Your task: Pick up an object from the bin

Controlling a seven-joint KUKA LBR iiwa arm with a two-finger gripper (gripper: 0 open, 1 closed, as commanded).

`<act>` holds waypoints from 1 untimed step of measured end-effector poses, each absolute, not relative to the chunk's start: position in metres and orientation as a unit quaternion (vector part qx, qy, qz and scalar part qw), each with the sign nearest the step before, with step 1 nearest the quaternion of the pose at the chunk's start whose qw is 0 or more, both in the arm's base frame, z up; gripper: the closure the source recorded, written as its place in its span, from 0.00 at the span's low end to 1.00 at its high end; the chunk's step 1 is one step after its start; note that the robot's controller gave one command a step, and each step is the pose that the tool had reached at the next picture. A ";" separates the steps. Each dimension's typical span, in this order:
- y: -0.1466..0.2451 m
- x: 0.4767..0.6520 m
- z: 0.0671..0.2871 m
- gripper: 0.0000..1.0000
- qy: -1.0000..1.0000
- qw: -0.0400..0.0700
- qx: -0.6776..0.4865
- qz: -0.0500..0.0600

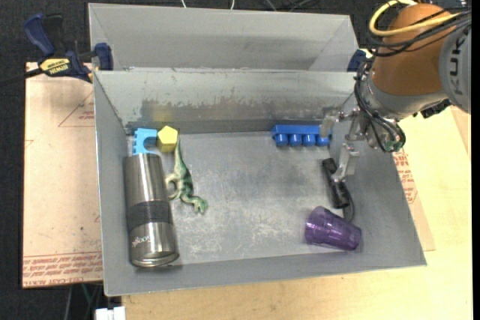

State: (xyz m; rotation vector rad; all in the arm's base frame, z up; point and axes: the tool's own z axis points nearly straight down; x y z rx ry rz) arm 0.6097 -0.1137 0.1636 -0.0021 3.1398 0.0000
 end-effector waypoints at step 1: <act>-0.114 0.610 0.164 0.00 1.000 0.001 -0.001 0.000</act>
Offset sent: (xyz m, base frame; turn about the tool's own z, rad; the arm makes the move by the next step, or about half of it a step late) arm -0.0674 -0.0153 -0.0311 -0.1473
